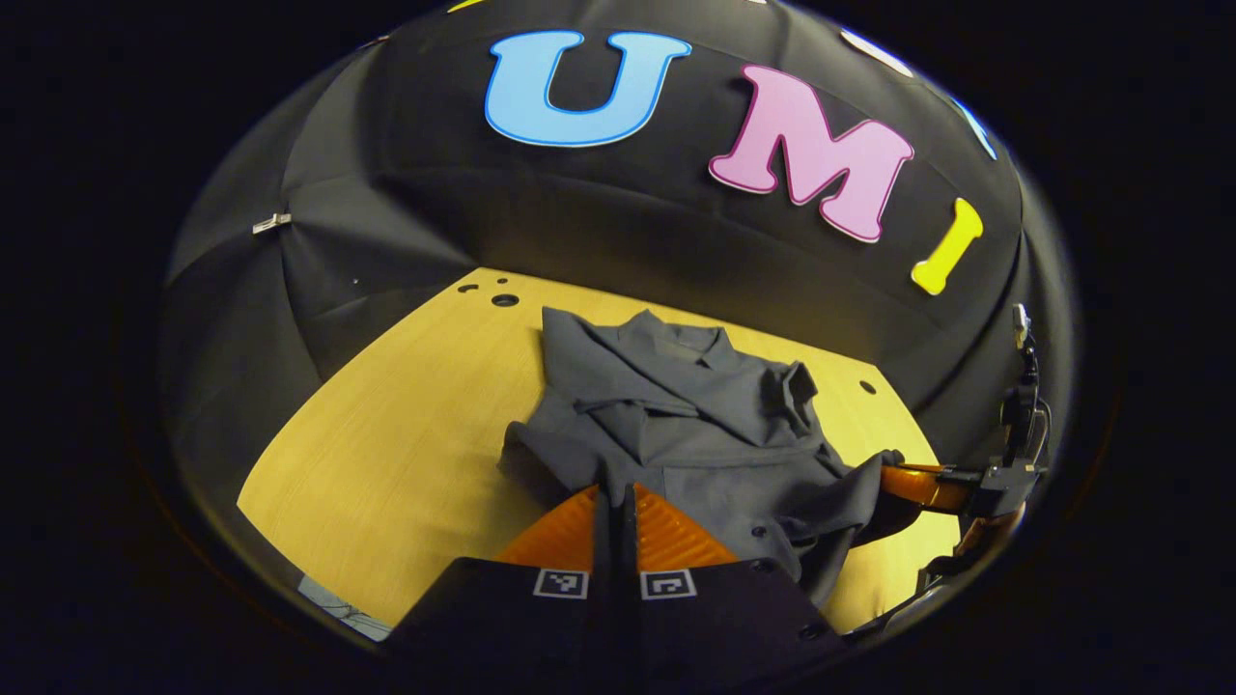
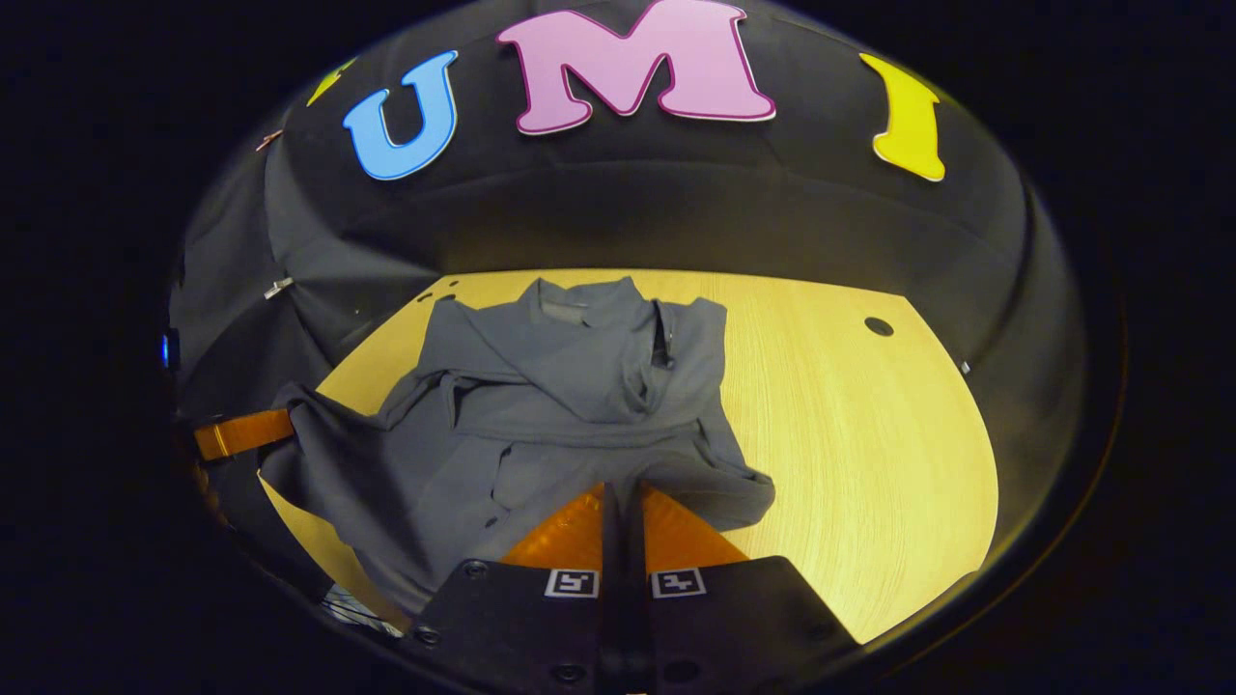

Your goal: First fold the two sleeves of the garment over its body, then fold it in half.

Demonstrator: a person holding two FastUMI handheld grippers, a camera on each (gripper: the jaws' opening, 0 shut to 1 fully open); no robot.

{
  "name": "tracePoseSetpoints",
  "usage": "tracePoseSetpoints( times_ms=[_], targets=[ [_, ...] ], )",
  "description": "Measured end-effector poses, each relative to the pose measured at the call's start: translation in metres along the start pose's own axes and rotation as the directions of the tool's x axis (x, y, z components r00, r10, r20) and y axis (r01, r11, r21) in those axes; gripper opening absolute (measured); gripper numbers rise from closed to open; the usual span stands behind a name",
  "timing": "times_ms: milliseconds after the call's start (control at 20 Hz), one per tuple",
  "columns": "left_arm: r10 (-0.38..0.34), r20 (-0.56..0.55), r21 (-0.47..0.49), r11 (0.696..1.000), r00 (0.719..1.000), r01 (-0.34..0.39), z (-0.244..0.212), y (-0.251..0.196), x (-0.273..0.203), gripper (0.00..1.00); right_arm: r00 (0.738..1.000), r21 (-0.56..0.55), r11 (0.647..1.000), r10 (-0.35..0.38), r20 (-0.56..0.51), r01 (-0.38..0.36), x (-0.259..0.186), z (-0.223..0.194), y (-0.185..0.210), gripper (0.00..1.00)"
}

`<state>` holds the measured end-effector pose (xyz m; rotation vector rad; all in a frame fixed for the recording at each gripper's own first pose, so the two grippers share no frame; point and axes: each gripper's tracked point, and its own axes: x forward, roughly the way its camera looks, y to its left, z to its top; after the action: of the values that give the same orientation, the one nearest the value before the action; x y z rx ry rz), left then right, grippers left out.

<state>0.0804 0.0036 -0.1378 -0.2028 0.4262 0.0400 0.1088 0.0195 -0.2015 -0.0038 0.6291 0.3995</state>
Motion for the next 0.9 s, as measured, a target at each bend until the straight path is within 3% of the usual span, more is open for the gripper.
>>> tracePoseSetpoints(
  times_ms=[450, 900],
  targets=[
    [0.008, 0.163, -0.008, 1.0, 0.987, -0.007, 0.101, 0.0, 0.06, 0.05, 0.988, -0.03, 1.0, 0.014, 0.151, -0.01, 0.055, 0.098, -0.009, 0.05],
    [0.017, 0.271, -0.012, 1.0, 0.962, -0.015, 0.185, 0.002, 0.16, 0.05, 0.958, -0.001, 0.999, -0.05, 0.283, 0.053, 0.124, 0.186, -0.031, 0.05]
  ],
)
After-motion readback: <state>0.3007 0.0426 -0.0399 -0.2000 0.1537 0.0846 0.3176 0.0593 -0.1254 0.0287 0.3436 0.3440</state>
